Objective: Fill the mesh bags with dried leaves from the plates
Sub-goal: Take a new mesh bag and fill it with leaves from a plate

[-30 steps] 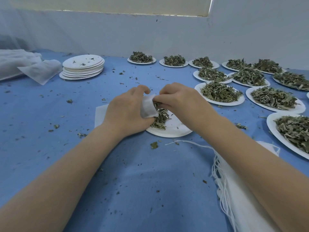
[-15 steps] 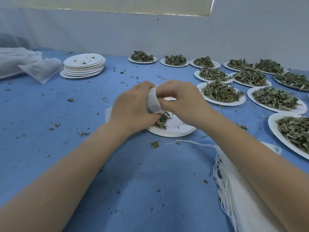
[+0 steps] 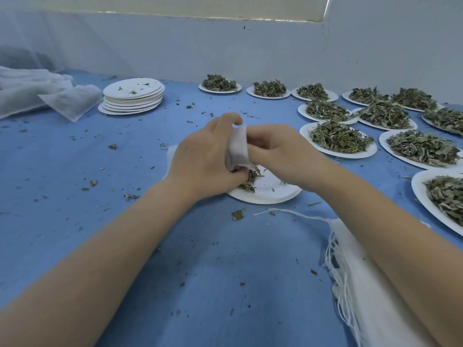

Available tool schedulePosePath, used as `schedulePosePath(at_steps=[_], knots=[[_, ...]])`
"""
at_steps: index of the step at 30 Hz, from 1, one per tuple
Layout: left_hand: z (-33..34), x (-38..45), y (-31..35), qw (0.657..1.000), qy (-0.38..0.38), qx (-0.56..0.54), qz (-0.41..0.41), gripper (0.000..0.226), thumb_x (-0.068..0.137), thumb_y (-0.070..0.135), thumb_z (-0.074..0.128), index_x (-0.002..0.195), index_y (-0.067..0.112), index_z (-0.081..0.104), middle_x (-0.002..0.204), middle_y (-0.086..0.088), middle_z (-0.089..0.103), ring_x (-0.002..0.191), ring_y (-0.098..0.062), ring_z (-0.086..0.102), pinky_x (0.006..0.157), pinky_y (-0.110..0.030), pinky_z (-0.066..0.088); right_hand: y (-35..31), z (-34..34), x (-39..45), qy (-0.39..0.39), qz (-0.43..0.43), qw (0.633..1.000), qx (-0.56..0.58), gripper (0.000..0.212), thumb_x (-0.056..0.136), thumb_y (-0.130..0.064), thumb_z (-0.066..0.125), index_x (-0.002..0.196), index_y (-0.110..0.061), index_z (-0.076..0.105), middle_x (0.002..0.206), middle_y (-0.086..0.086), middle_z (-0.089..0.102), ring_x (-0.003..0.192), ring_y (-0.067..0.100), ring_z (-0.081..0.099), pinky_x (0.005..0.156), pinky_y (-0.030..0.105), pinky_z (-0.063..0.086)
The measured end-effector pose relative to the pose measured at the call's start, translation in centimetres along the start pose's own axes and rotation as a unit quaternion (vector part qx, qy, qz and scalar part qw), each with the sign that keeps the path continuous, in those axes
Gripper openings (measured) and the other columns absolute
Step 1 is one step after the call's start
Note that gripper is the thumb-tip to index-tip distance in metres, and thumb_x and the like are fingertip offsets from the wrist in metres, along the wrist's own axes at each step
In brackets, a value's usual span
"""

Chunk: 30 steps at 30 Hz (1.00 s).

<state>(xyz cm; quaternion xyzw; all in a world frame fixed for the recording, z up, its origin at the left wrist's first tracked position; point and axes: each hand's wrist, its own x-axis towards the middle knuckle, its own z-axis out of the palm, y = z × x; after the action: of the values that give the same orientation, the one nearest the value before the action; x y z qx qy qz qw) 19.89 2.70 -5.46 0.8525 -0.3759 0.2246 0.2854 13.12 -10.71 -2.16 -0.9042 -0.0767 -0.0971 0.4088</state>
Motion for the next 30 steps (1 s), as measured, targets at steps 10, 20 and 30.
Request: schedulePosePath(at_steps=[10,20,30], knots=[[-0.8,0.1,-3.3,0.997,0.013,0.016,-0.077,0.060,0.062,0.025,0.073,0.117,0.017,0.051,0.113,-0.002,0.057,0.096,-0.028,0.054,0.073,-0.029,0.036,3.0,0.3,0.4,0.133,0.058,0.987,-0.062,0.009,0.088,-0.037,0.060,0.090,-0.029,0.065,0.085,-0.015,0.065,0.076,0.002,0.060,0.075,0.021,0.048],[-0.4,-0.2,-4.3,0.996,0.003,0.043,-0.079,0.061,0.062,0.028,0.075,0.116,0.016,0.050,0.110,-0.004,0.056,0.095,-0.031,0.054,0.072,-0.031,0.036,4.2,0.5,0.4,-0.037,0.055,0.964,-0.258,0.056,0.083,-0.049,0.062,0.134,-0.030,0.049,0.121,-0.004,0.052,0.098,0.012,0.049,0.087,0.025,0.038],[-0.3,-0.4,-4.1,0.996,-0.009,0.036,-0.086,0.059,0.063,0.029,0.076,0.115,0.017,0.051,0.112,-0.002,0.056,0.097,-0.030,0.053,0.075,-0.032,0.037,4.5,0.4,0.3,-0.032,0.046,0.969,-0.242,0.042,0.081,-0.043,0.068,0.120,-0.027,0.063,0.115,-0.005,0.059,0.084,0.005,0.045,0.074,0.016,0.031]])
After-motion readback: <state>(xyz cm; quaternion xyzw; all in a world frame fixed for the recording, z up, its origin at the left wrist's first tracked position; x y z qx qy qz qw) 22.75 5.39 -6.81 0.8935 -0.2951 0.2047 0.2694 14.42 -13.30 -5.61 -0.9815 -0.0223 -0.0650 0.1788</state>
